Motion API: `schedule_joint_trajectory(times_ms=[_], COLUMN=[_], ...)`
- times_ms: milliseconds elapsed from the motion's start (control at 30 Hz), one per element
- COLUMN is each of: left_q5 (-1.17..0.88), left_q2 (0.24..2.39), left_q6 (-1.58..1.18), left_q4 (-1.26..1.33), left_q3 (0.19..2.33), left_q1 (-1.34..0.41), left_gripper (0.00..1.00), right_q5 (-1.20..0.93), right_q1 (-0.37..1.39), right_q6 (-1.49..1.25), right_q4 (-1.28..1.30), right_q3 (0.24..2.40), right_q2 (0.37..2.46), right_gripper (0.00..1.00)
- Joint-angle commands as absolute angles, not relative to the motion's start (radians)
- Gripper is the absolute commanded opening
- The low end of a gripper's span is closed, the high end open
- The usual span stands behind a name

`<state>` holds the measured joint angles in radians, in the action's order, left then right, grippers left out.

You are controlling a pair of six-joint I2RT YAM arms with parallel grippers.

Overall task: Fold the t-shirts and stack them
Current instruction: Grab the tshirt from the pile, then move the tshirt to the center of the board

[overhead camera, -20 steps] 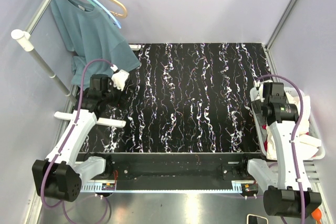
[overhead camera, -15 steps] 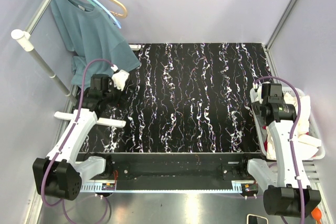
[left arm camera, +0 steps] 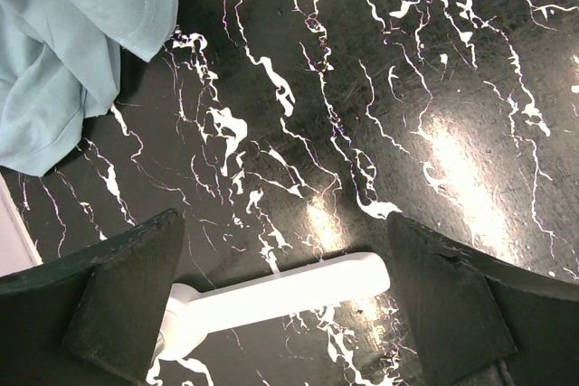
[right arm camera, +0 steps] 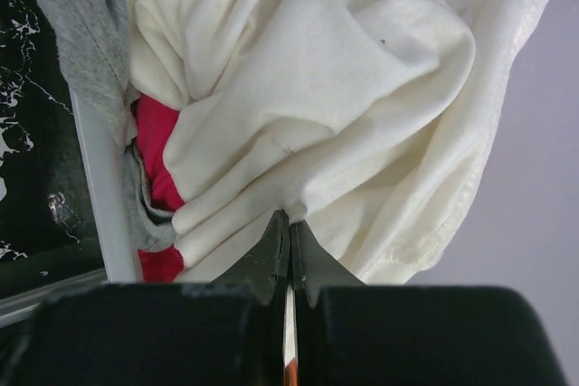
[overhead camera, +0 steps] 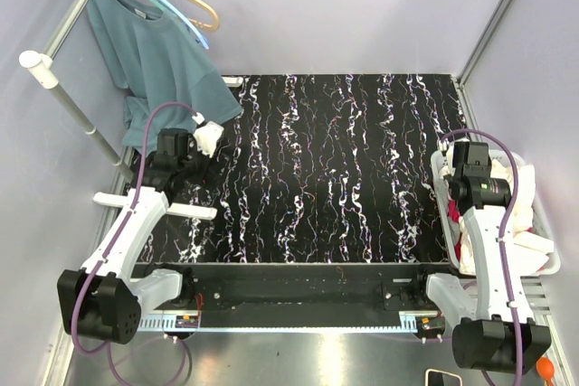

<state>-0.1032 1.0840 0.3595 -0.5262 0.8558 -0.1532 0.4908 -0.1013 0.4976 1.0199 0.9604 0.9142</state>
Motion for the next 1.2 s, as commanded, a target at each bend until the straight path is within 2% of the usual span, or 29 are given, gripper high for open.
schedule_joint_trajectory(times_ms=[0,133,367,533,633,733,800,900,933,1033,1167], left_q5=[-0.091,-0.075,-0.074,-0.072,-0.072,-0.048,-0.031,-0.066,-0.083,-0.164,-0.235], left_q2=[1.089,1.077,1.028,1.005,0.999,1.000,1.003,1.009,1.012,1.031,1.068], left_q6=[0.374,0.338,0.253,0.236,0.227,0.218,0.207,0.193,0.187,0.164,0.158], left_q4=[-0.471,-0.450,-0.422,-0.411,-0.405,-0.394,-0.380,-0.359,-0.353,-0.341,-0.353], left_q3=[0.845,0.865,0.962,0.985,0.996,1.025,1.040,1.068,1.077,1.092,1.101], left_q1=[-0.156,-0.156,-0.156,-0.156,-0.156,-0.156,-0.156,-0.156,-0.156,-0.156,-0.161], left_gripper=[0.99,0.99,0.99,0.99,0.99,0.99,0.99,0.99,0.99,0.99,0.99], right_q5=[0.540,0.508,0.378,0.256,0.171,0.053,-0.042,-0.257,-0.312,-0.434,-0.463], right_q1=[-0.107,-0.107,-0.107,-0.107,-0.106,-0.106,-0.100,-0.097,-0.097,-0.068,0.088], right_q6=[0.520,0.528,0.497,0.460,0.431,0.407,0.402,0.367,0.297,0.116,0.014], right_q4=[0.986,0.968,0.916,0.928,1.001,1.130,1.183,1.085,0.966,0.748,0.802], right_q3=[0.991,1.141,1.775,2.098,2.343,2.776,2.897,2.812,2.669,2.440,2.523], right_q2=[0.917,0.956,1.179,1.340,1.474,1.658,1.762,1.723,1.660,1.583,1.673], right_gripper=[0.00,0.00,0.00,0.00,0.00,0.00,0.00,0.00,0.00,0.00,0.00])
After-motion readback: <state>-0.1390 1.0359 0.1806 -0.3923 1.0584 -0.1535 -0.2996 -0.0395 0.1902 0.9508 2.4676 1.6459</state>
